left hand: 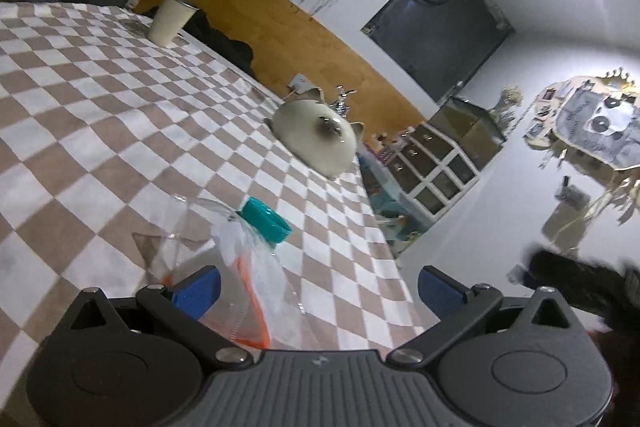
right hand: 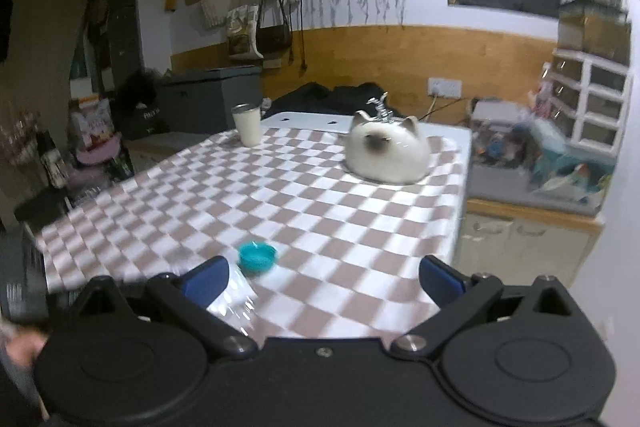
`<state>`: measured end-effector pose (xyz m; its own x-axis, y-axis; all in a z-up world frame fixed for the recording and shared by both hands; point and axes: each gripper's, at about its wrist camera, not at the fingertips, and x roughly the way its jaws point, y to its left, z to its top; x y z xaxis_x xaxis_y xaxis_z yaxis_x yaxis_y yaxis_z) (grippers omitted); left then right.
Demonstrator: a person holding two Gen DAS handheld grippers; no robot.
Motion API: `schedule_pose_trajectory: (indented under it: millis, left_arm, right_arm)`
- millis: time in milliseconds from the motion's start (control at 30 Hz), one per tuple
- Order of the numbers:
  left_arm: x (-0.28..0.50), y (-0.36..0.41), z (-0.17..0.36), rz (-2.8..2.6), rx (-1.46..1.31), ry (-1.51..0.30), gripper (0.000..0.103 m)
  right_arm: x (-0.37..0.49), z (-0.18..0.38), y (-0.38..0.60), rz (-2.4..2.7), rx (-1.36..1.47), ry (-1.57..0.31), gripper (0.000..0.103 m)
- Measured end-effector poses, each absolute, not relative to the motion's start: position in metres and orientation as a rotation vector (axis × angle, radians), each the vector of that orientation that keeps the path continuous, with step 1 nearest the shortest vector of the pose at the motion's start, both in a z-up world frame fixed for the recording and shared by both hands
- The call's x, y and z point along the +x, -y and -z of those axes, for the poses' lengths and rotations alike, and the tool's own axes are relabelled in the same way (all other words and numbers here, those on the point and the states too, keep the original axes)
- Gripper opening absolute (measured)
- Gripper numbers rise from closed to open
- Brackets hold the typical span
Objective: Collect trash
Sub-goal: 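Grasp the clear plastic bag with the left tool while the right tool grasps the teal bottle cap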
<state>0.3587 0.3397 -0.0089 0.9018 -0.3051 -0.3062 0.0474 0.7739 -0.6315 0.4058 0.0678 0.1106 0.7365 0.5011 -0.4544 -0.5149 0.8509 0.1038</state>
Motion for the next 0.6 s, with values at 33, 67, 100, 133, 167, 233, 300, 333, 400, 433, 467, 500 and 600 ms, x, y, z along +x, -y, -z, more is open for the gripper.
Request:
schedule_pose_trajectory:
  millis: [33,67,100,133,167,233,300,333,400,433,467,500,600]
  left_arm:
    - [0.359,-0.339,0.01,0.203,-0.658,-0.411,0.103]
    - [0.359,-0.338,0.01,0.203,-0.646,-0.412,0.103]
    - [0.36,-0.336,0.01,0.198,-0.635,-0.415,0.103]
    - [0.36,-0.335,0.011,0.191,-0.626,-0.418,0.103]
    - [0.361,-0.334,0.012,0.183,-0.62,-0.422,0.103]
    - [0.361,-0.334,0.015,0.177,-0.616,-0.427,0.103]
    - [0.362,-0.334,0.016,0.181,-0.613,-0.427,0.103]
    - [0.362,-0.334,0.017,0.181,-0.612,-0.429,0.103]
    - [0.362,-0.334,0.018,0.171,-0.607,-0.434,0.103]
    - [0.363,-0.333,0.019,0.166,-0.608,-0.439,0.102]
    - [0.364,-0.334,0.02,0.156,-0.608,-0.445,0.101]
    - [0.364,-0.334,0.02,0.148,-0.609,-0.441,0.098]
    - [0.365,-0.335,0.021,0.131,-0.616,-0.448,0.083]
  right_arm:
    - [0.414,-0.11,-0.072,-0.563,-0.007,-0.502,0.099]
    - [0.424,-0.109,-0.079,-0.563,0.02,-0.515,0.098]
    - [0.432,-0.107,-0.086,-0.562,0.04,-0.526,0.094]
    - [0.44,-0.104,-0.091,-0.562,0.053,-0.538,0.092]
    - [0.447,-0.1,-0.098,-0.564,0.064,-0.552,0.091]
    - [0.463,-0.092,-0.113,-0.569,0.078,-0.582,0.088]
    - [0.477,-0.082,-0.127,-0.572,0.082,-0.613,0.083]
    - [0.484,-0.076,-0.135,-0.577,0.083,-0.632,0.081]
    - [0.496,-0.065,-0.148,-0.587,0.086,-0.668,0.075]
    - [0.5,-0.061,-0.153,-0.594,0.085,-0.684,0.075]
    - [0.505,-0.056,-0.159,-0.606,0.082,-0.699,0.073]
    - [0.509,-0.051,-0.165,-0.617,0.077,-0.712,0.072]
    - [0.516,-0.037,-0.181,-0.641,0.045,-0.735,0.068]
